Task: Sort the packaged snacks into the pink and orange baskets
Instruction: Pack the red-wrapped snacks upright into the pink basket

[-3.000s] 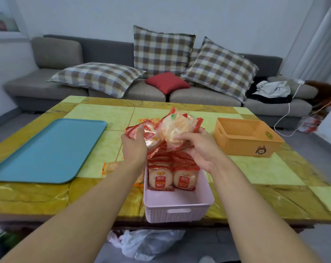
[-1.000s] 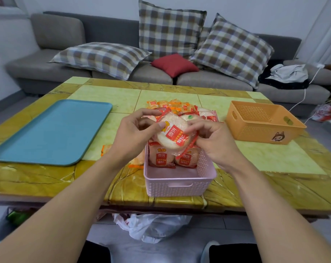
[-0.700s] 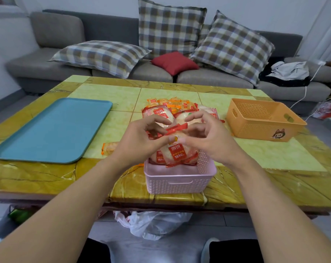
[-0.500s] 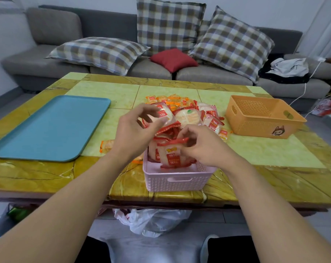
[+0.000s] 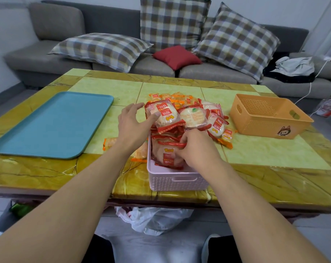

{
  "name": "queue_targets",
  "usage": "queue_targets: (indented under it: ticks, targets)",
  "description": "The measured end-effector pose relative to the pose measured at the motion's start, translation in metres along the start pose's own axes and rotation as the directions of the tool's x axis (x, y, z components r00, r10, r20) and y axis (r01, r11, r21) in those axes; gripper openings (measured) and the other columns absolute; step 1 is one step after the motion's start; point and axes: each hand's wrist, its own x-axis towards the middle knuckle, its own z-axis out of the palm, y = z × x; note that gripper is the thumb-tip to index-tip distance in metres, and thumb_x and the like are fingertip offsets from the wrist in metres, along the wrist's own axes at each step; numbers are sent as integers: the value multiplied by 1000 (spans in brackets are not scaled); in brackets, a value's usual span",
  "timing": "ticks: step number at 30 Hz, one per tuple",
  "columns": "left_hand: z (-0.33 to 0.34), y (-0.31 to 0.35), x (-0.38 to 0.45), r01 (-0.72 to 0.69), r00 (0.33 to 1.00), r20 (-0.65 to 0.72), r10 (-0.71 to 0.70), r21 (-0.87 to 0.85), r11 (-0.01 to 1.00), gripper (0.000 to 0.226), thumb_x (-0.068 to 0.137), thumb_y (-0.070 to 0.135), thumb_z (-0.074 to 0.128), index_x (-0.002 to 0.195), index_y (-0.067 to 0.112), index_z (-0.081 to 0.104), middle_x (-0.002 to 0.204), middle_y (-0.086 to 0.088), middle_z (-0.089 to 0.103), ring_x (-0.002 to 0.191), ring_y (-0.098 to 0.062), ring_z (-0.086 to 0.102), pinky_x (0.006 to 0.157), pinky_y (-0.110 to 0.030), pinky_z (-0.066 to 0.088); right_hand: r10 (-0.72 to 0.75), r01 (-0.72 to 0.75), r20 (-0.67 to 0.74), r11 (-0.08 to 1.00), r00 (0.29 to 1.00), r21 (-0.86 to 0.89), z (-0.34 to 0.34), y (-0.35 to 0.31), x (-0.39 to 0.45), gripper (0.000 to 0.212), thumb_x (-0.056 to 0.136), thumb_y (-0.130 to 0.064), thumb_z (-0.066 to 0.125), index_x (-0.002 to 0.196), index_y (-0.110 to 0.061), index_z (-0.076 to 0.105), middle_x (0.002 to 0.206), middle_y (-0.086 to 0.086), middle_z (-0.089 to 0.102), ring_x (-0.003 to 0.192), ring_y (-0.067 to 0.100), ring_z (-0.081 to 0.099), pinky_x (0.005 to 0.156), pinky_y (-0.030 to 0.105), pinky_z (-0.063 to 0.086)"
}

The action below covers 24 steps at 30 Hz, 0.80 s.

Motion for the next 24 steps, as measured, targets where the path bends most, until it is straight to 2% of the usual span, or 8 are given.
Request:
queue_targets:
  ticks: [2, 6, 12, 16, 18, 19, 21, 24]
  targets:
    - [2, 0, 0, 5, 1000, 30, -5, -16, 1000, 66, 86, 59, 68, 142, 30, 50, 158, 0, 31, 147, -19, 25, 118, -47, 30, 8, -11, 33, 994, 999, 110, 6, -5, -1, 23, 77, -37, 86, 82, -26, 66, 91, -4, 71, 85, 17, 66, 73, 31, 55]
    - [3, 0, 3, -29, 1000, 0, 29, -26, 999, 57, 84, 50, 75, 133, 26, 58, 156, 1, 36, 145, -19, 29, 116, -47, 35, 11, -12, 6, 988, 1000, 156, 11, -5, 3, 24, 77, -31, 84, 79, -29, 60, 87, -5, 72, 83, 17, 68, 74, 33, 58]
    - [5, 4, 1, -52, 998, -38, 46, -159, 986, 18, 84, 36, 79, 96, 28, 69, 147, 8, 49, 138, -13, 41, 110, -37, 40, 38, -58, 100, 977, 994, 204, 11, 3, 5, 27, 72, -26, 75, 90, -29, 55, 91, -1, 72, 81, 23, 71, 73, 42, 61]
    - [1, 9, 0, -28, 996, -92, -1, -310, 950, 12, 83, 36, 80, 84, 27, 73, 132, 18, 59, 126, -6, 53, 100, -40, 53, 32, -70, 139, 959, 990, 276, 3, 5, 2, 38, 75, -31, 80, 105, -25, 58, 93, -2, 74, 78, 21, 74, 71, 44, 63]
    - [-4, 15, -3, -39, 992, -127, -6, -352, 935, 15, 85, 34, 79, 88, 20, 75, 132, 17, 61, 121, -2, 53, 90, -18, 54, 37, -85, 150, 939, 988, 332, -10, 1, -4, 39, 82, -32, 82, 112, -18, 61, 87, 3, 75, 65, 19, 75, 64, 39, 63]
    - [-6, 19, -5, -42, 990, -138, -10, -372, 927, 17, 87, 32, 78, 91, 15, 75, 133, 14, 62, 119, -1, 54, 77, -5, 50, 50, -107, 161, 923, 986, 370, -17, -1, -7, 39, 83, -33, 82, 112, -16, 61, 82, 5, 74, 57, 19, 73, 57, 35, 62]
    - [-9, 24, -8, -70, 988, -157, 8, -392, 917, 20, 87, 30, 77, 94, 11, 75, 132, 13, 62, 120, -2, 55, 63, 2, 43, 59, -135, 184, 889, 981, 437, -33, -3, -15, 43, 80, -38, 85, 109, -15, 62, 75, 7, 73, 52, 19, 72, 49, 29, 57]
    - [-9, 27, -14, -123, 986, -149, 70, -388, 913, 17, 85, 34, 79, 89, 17, 78, 128, 18, 64, 121, 3, 55, 80, -7, 46, 15, -157, 232, 779, 973, 607, -48, -6, -23, 48, 74, -43, 87, 109, -18, 65, 81, 3, 77, 64, 19, 75, 54, 31, 57]
